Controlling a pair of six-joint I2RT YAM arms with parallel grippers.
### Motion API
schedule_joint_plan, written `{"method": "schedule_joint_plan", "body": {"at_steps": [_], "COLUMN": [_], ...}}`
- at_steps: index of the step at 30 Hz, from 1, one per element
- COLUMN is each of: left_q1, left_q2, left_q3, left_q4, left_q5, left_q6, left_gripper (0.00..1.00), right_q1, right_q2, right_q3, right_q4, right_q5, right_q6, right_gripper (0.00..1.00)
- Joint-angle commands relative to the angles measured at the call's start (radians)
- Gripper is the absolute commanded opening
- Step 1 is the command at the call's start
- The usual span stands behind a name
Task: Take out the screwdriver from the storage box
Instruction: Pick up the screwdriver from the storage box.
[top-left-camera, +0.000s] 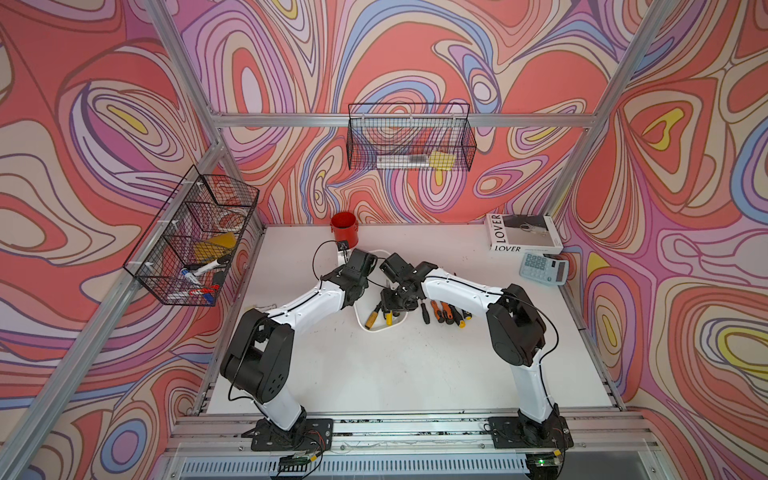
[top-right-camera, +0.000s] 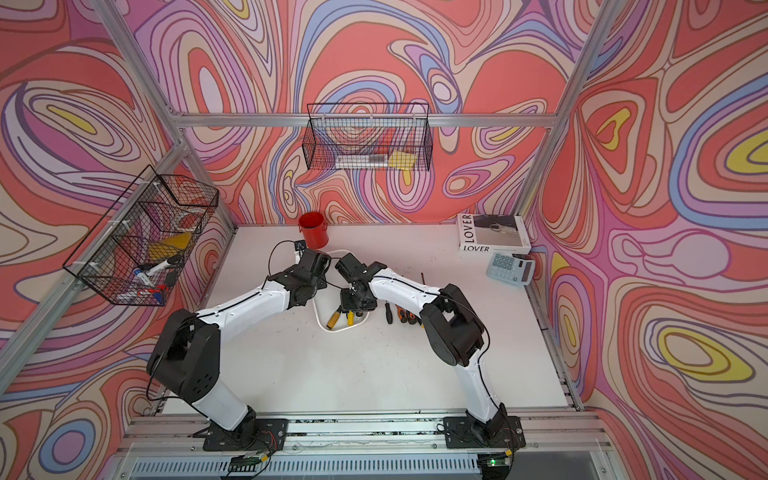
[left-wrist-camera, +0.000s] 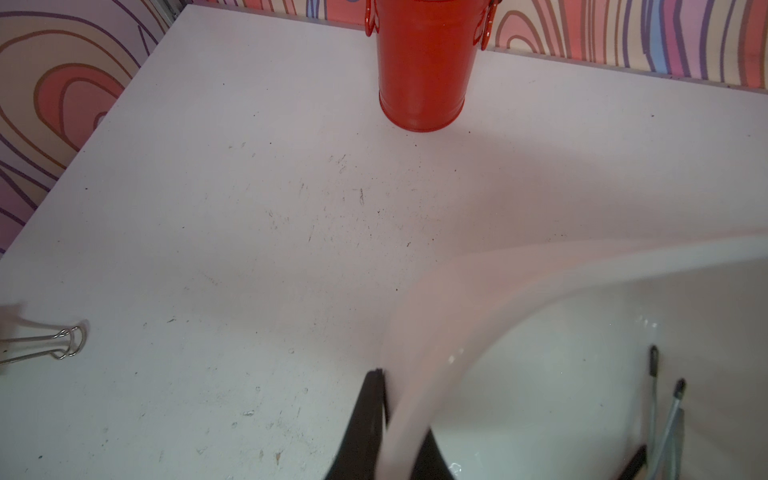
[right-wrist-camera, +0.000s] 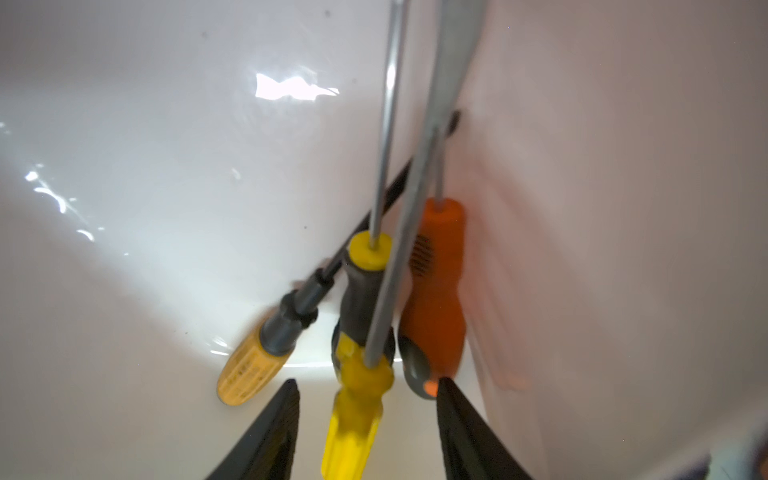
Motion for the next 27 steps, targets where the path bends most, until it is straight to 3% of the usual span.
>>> {"method": "schedule_joint_plan", "body": {"at_steps": [1, 3, 6, 9, 12, 16, 19, 27], "left_q1": [0.006, 0.006, 0.006, 0.005, 0.006, 0.006, 0.006, 0.007], "left_q2": [0.013, 0.009, 0.004, 0.004, 0.005, 0.005, 0.007, 0.005], "left_q3": [0.018, 0.018, 0.013, 0.011, 0.009, 0.011, 0.012, 0.006], "left_q4": [-0.032, -0.034, -0.033, -0.036, -0.034, -0.033, -0.033, -0.033], "left_q5": [-0.034, -0.037, -0.043, -0.042, -0.041, -0.042, -0.041, -0.036], "left_q6": [0.015, 0.016, 0.021, 0.018, 0.016, 0.016, 0.017, 0.015], "left_gripper": [0.0, 0.0, 0.0, 0.0, 0.0, 0.0, 0.0, 0.0], "right_q1": [-0.012, -0.01, -0.01, -0.008, -0.007, -0.001, -0.002, -0.002], "right_q2": [-0.002, 0.01, 0.011, 0.018, 0.038, 0.054, 0.067, 0.1], "right_q3": [-0.014, -0.009, -0.026, -0.025, -0.008, -0.007, -0.008, 0.016], "right_q4": [-0.053, -0.062, -0.029, -0.007, -0.006, -0.004, -0.005, -0.007], "right_q5": [0.055, 0.051, 0.035, 0.021, 0.004, 0.003, 0.001, 0.011], "right_q6": [0.01, 0.007, 0.007, 0.011, 0.011, 0.014, 0.013, 0.011], "right_gripper": [0.45, 0.4, 0.52, 0.54, 0.53, 0.38, 0.33, 0.41]}}
